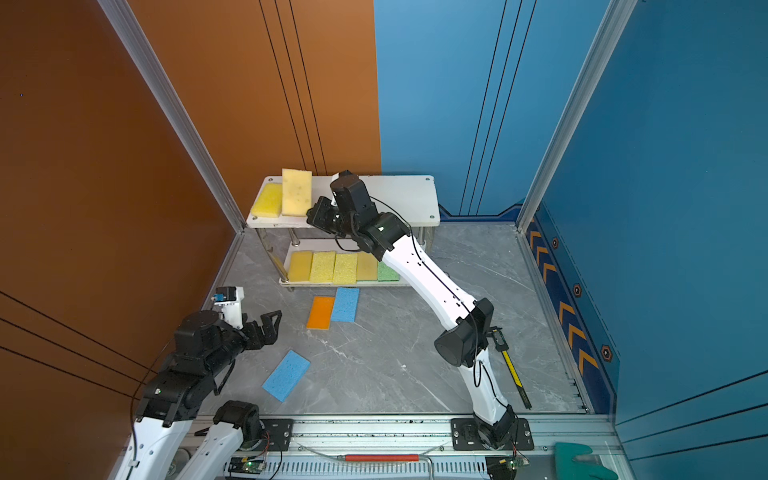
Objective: Place and organize the cleaning sponges onto the shelf
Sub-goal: 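Lower the pale yellow sponge beside the bright yellow sponge and open the right gripper, then move the right gripper down toward the blue sponge on the table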
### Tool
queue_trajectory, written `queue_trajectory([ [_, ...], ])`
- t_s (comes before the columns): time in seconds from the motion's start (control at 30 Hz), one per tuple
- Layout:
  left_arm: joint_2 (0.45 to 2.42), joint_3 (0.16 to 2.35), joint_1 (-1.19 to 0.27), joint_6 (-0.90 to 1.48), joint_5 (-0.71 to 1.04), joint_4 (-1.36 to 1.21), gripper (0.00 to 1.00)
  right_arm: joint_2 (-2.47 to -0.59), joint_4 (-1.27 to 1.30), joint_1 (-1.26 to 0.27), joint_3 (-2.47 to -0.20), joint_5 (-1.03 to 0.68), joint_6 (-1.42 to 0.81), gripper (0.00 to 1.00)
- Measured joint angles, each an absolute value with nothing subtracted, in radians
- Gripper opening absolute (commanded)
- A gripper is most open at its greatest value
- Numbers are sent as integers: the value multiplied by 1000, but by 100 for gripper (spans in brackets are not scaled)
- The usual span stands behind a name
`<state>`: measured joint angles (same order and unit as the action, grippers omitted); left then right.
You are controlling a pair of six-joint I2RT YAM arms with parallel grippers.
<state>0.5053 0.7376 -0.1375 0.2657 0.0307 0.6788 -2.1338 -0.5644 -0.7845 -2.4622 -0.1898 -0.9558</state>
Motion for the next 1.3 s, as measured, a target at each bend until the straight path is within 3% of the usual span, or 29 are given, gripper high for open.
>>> queue_trajectory([
  [0.4, 513, 738, -111, 266, 60, 682, 98, -2175, -546, -785, -2471, -190, -993, 2],
  [0.5, 513, 738, -108, 266, 64, 682, 98, -2175, -546, -785, -2471, -193, -998, 18],
  [0.7, 520, 738, -94, 266, 72, 682, 98, -2175, -535, -788, -2477, -205, -1000, 38],
  [1.3, 521, 738, -76, 266, 88, 682, 98, -2175, -509, -801, -2480, -209, -1000, 39],
])
